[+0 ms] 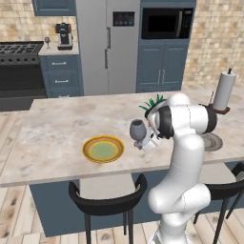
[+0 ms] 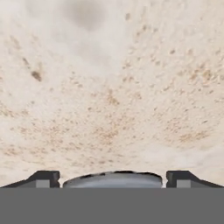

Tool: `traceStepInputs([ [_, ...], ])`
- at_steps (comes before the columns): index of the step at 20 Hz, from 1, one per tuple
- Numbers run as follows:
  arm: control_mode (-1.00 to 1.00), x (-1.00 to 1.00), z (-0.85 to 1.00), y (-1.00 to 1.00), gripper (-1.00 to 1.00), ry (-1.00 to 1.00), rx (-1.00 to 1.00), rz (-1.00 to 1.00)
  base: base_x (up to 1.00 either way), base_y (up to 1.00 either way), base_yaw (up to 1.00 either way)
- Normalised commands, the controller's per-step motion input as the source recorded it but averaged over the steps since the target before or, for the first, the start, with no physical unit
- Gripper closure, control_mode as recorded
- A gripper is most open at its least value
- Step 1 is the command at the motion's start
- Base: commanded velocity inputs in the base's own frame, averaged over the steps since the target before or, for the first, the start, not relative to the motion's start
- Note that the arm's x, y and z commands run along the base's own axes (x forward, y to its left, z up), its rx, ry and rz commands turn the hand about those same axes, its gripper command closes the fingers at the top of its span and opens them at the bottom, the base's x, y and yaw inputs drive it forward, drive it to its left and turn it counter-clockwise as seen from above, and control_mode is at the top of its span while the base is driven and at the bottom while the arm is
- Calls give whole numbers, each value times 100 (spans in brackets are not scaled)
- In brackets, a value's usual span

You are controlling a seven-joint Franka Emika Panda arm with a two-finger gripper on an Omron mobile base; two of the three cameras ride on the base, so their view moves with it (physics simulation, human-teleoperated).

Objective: Retrieve the wine glasses from the counter and place one next to each plate.

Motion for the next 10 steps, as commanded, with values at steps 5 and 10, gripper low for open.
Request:
traceStepInputs([
  [5, -100, -32, -22, -44, -100, 0, 0, 0, 0, 0, 0],
  [10, -100, -30, -16, -48, -100, 0, 0, 0, 0, 0, 0],
])
